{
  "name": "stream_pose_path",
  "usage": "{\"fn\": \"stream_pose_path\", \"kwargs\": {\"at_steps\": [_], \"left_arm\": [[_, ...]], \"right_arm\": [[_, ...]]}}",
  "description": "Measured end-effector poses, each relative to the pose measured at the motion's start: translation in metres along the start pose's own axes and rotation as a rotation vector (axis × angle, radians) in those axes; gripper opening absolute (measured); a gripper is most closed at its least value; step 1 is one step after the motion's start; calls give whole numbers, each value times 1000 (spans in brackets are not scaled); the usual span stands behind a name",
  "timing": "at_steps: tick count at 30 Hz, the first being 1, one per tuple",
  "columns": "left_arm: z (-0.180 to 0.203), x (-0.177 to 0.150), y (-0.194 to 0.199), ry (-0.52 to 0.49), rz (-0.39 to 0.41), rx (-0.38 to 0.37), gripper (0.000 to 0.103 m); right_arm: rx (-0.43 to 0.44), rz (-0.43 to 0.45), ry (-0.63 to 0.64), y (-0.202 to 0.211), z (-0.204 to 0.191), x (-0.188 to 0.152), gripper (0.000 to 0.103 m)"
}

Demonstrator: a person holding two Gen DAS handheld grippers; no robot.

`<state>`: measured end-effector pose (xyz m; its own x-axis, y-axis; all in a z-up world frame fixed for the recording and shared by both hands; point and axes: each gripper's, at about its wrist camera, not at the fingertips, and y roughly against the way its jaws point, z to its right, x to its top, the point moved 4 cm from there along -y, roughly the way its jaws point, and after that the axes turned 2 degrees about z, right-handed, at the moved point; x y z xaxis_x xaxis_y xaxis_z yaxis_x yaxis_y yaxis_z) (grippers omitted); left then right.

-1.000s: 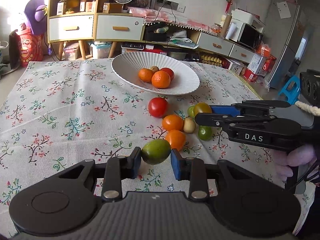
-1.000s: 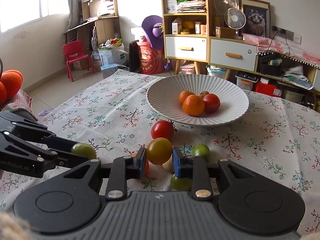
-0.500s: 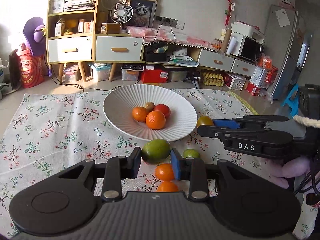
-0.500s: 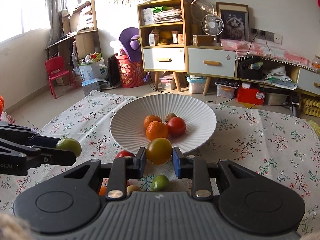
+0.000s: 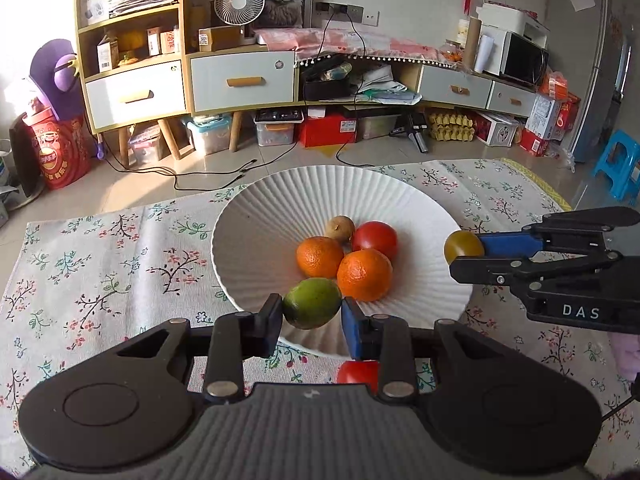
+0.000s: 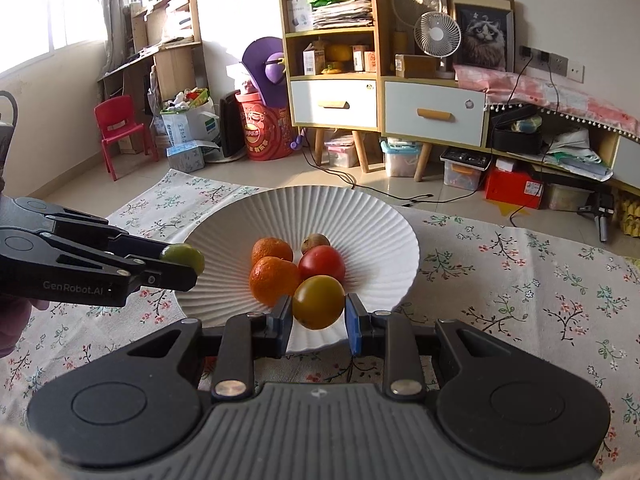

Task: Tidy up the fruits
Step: 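Carry the lime in the left gripper to the bowl while the right carries the tomato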

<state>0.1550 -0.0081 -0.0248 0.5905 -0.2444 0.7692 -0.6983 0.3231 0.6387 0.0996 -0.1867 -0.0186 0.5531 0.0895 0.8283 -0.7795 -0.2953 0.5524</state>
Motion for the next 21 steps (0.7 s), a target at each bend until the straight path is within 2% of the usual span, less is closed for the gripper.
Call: {"fn": "stream_pose_path", "kwargs": {"at_steps": [10, 21], "left_arm": [[8, 4, -23, -96, -31, -15, 22], [7, 11, -36, -126, -24, -5, 22]], "right_arm": [[14, -37, 47, -24, 4, 1, 25], [12, -57, 88, -36, 4, 1, 25]]}}
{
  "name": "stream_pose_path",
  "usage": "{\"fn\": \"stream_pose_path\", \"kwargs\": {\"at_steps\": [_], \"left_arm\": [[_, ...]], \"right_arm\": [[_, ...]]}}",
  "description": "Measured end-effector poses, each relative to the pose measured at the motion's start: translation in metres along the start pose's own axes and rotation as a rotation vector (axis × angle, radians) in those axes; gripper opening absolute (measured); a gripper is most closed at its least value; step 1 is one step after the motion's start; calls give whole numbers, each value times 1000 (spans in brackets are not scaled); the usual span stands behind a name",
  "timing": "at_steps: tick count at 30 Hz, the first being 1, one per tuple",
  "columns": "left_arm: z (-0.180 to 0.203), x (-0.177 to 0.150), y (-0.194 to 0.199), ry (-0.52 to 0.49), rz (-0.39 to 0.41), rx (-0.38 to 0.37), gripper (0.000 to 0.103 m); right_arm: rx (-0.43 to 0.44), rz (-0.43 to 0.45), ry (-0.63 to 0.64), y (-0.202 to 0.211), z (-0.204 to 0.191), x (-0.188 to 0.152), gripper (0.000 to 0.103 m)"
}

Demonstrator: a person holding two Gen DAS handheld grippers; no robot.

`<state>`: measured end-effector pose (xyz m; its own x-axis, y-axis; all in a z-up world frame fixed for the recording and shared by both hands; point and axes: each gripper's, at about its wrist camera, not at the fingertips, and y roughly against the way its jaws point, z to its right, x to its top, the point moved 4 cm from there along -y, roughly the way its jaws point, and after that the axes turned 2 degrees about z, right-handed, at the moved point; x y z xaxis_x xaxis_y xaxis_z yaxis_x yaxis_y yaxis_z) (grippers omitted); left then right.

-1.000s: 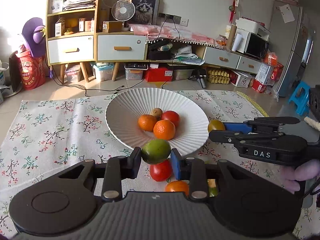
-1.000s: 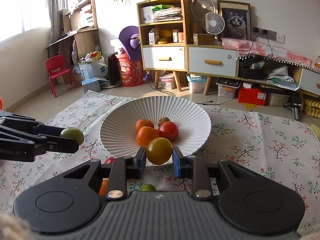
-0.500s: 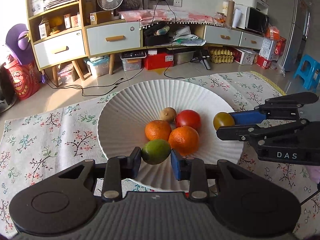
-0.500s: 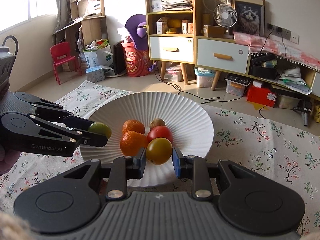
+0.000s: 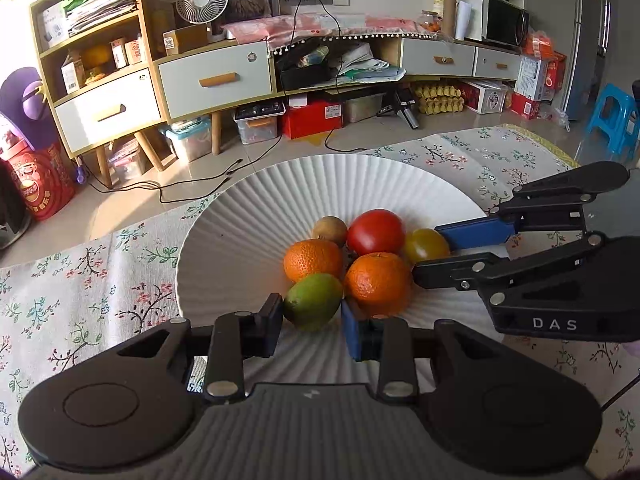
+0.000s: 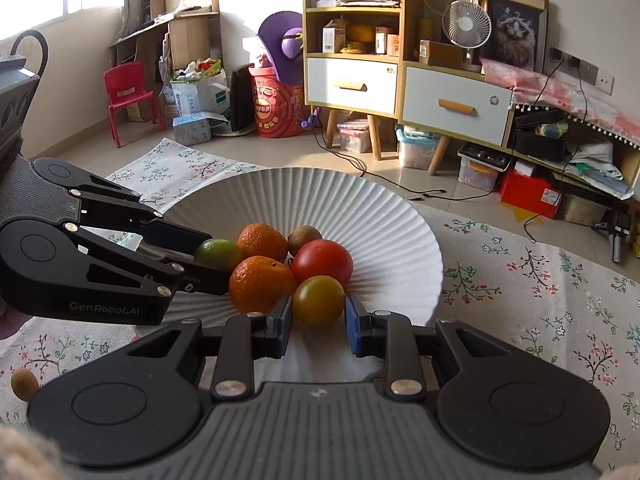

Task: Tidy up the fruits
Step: 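Carry the lime in the left gripper to the bowl while the right carries the tomato, then open both grippers to drop the lime and yellow tomato into the bowl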

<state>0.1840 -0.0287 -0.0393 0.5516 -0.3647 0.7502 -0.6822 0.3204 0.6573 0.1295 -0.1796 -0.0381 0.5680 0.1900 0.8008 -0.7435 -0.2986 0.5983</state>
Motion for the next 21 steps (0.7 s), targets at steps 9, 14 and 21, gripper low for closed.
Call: {"fn": "stream_pose_path", "kwargs": {"at_steps": [9, 14, 21], "left_arm": [[-3, 3, -5, 1, 20, -7, 22], [-2, 1, -4, -6, 25, -5, 23], [0, 1, 1, -11, 24, 2, 31]], "right_arm": [[-13, 6, 1, -5, 4, 4, 25], [-16, 7, 2, -5, 4, 4, 26], [-21, 17, -4, 1, 5, 6, 35]]}}
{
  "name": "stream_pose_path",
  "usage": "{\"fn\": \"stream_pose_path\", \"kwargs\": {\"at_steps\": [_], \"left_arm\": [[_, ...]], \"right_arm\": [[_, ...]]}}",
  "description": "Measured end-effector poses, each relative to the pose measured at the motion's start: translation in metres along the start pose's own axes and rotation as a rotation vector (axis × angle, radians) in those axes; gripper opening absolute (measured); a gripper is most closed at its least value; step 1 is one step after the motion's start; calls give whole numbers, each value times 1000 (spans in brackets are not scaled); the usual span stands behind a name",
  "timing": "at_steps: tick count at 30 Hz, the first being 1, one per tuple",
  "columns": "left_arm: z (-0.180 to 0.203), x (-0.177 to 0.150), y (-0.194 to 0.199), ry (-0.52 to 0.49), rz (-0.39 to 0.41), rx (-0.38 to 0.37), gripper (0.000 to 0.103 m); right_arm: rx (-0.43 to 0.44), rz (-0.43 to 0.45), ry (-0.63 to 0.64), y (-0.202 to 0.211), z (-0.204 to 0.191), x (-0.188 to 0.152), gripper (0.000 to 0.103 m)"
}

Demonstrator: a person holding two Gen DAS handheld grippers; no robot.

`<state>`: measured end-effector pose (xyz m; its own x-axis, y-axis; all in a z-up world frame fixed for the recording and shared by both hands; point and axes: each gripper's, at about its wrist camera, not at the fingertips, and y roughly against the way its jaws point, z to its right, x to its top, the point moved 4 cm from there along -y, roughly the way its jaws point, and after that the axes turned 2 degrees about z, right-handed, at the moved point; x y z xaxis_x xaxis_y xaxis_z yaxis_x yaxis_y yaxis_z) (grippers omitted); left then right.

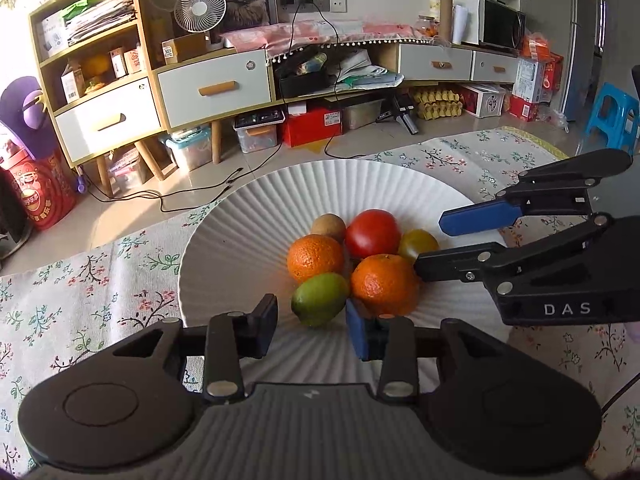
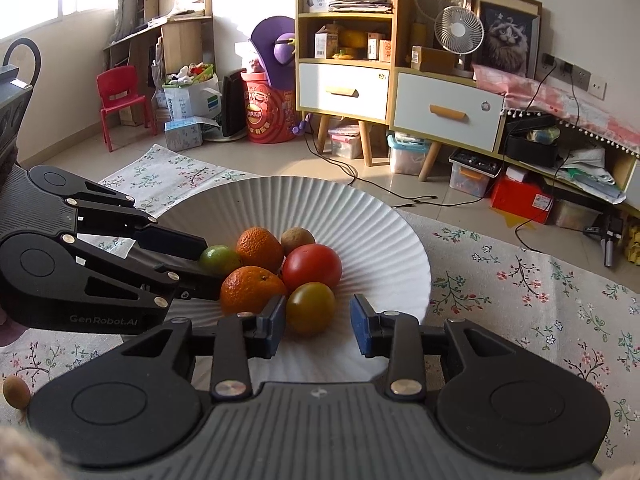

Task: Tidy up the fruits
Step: 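Open both grippers to drop the lime and yellow tomato into the bowl, then withdraw both grippers from the bowl toward the remaining fruit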

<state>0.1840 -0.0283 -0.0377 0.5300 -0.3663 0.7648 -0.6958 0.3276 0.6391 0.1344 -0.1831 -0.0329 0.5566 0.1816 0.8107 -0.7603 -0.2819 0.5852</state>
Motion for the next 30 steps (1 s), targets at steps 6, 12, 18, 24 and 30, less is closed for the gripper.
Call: {"fn": "stream_pose_path", "kwargs": {"at_steps": [6, 12, 18, 24, 30], "left_arm": [[3, -1, 13, 12, 12, -1, 42], [9, -6, 33, 30, 20, 2, 53], [13, -19, 56, 55, 10, 25, 74], [12, -33, 79, 94, 7, 53, 86], [10, -49, 97, 126, -10, 89, 94]], "right_arm": [[-4, 8, 7, 11, -2, 1, 42], [-19, 25, -12, 29, -2, 1, 54], [-28, 30, -61, 48, -4, -6, 68], [-37, 21, -86, 64, -12, -15, 82], [-37, 7, -116, 76, -22, -23, 94]]}}
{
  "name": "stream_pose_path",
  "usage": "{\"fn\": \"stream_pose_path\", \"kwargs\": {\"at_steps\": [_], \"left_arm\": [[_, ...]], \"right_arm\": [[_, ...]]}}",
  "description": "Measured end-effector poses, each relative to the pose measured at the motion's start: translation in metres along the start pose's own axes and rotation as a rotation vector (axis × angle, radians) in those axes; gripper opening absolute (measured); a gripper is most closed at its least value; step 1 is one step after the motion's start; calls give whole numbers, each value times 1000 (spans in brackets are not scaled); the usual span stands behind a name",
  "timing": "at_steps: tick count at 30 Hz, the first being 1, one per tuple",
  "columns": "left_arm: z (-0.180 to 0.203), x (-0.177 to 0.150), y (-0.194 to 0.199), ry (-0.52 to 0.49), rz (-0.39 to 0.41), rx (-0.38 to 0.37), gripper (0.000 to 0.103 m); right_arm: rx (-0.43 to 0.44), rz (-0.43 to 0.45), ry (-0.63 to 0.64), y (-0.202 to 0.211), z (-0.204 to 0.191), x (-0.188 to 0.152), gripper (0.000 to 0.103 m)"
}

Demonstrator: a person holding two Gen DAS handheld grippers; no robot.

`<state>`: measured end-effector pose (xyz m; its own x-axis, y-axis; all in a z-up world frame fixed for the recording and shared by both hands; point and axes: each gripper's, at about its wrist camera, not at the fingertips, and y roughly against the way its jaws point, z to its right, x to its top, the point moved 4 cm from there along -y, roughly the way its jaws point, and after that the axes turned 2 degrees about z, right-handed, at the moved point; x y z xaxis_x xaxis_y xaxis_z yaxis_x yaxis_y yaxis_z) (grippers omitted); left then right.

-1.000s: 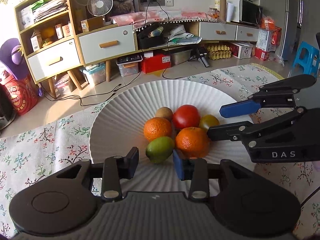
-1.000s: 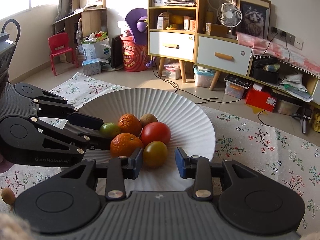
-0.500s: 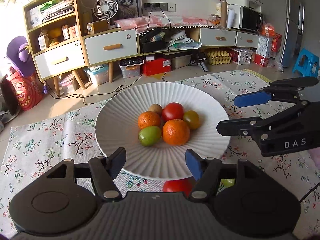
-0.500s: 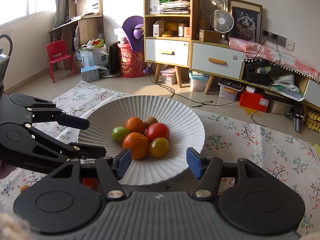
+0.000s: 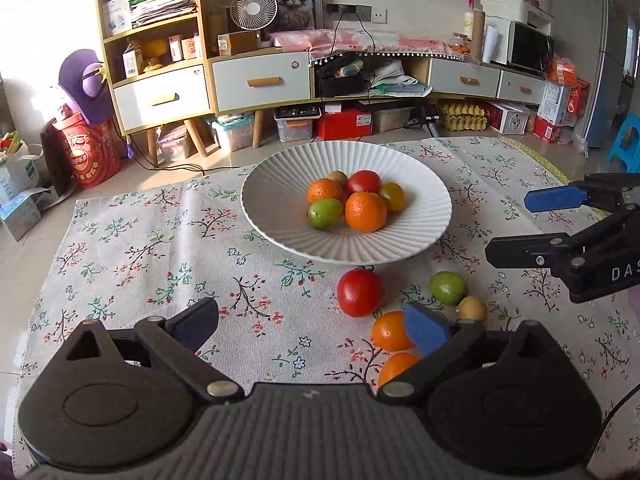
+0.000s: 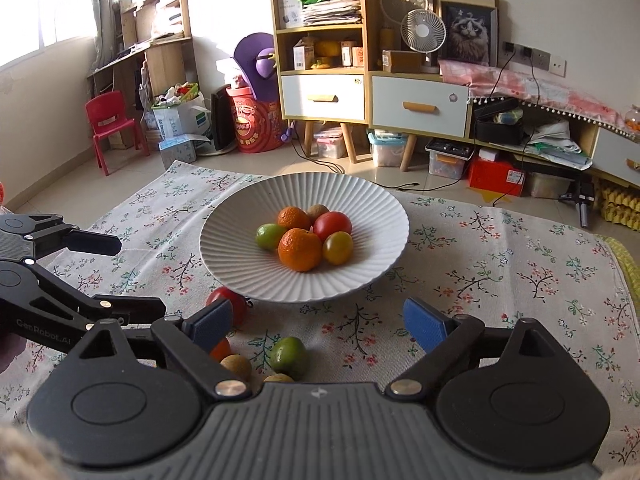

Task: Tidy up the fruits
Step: 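Withdraw both grippers from the bowl toward the remaining fruit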

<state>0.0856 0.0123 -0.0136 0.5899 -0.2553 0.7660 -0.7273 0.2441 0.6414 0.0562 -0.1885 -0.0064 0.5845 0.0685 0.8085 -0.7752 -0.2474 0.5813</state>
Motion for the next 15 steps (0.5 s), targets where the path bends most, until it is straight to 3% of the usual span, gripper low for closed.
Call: {"fn": "stream_pose_path", "kwargs": {"at_steps": [7, 15], "left_arm": [[2, -23, 11, 46, -34, 4, 95], [4, -60, 16, 47, -49, -5, 95]], "right_arm": [[-32, -29, -48, 8, -3, -13, 102], [-50, -58, -25, 9, -16, -49, 102]]}}
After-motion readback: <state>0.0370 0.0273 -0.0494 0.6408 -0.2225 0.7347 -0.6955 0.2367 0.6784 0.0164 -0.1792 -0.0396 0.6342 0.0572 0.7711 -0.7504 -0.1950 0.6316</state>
